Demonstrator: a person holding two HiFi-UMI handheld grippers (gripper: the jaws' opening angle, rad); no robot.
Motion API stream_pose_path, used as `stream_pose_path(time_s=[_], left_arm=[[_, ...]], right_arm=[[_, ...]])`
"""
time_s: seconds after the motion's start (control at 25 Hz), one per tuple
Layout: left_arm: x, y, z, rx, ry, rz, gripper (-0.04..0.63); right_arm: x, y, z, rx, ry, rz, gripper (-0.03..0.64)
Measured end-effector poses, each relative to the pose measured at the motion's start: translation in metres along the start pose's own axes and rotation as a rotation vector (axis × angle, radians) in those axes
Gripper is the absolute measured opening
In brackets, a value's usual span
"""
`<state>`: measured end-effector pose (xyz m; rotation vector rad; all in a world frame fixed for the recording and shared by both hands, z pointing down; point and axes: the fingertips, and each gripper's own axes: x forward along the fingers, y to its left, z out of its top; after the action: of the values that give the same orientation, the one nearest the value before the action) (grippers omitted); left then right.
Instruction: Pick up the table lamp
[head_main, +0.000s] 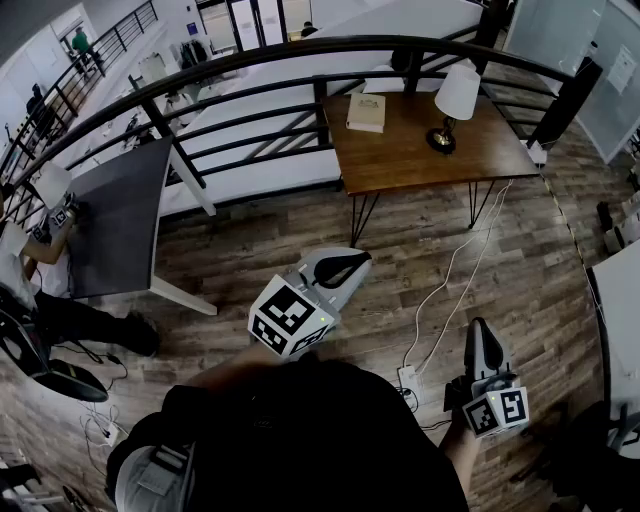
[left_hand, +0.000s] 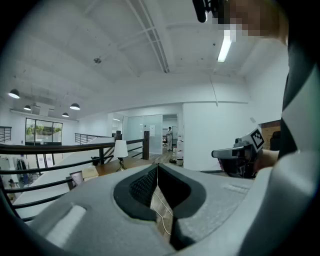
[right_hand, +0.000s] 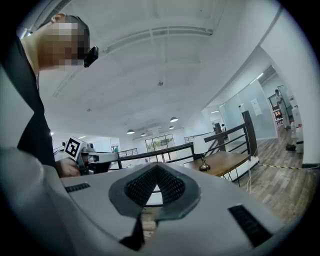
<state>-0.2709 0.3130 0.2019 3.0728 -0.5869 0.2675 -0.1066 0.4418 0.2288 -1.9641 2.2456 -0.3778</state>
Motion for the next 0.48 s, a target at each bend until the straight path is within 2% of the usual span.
stream_pose_path(time_s=[0.24,0.36,0.48], left_arm=[[0.009,-0.006,0.005,0.006,-0.001,0.004,0.008],[0.014,-0.011,0.006,0.007,0.001,0.006,0.008],[0.020,-0.018,0.008,0.005,0.002,0.012,0.008]], right_arm=[[-0.002,-0.011,0.007,-0.027,-0.045,0.029,0.012],[-0.005,-0.017,0.007,-0.007,-0.029,0.017,0.012],[-0.013,-0.026,0.011,-0.011,-0.057,0.032,0.012]])
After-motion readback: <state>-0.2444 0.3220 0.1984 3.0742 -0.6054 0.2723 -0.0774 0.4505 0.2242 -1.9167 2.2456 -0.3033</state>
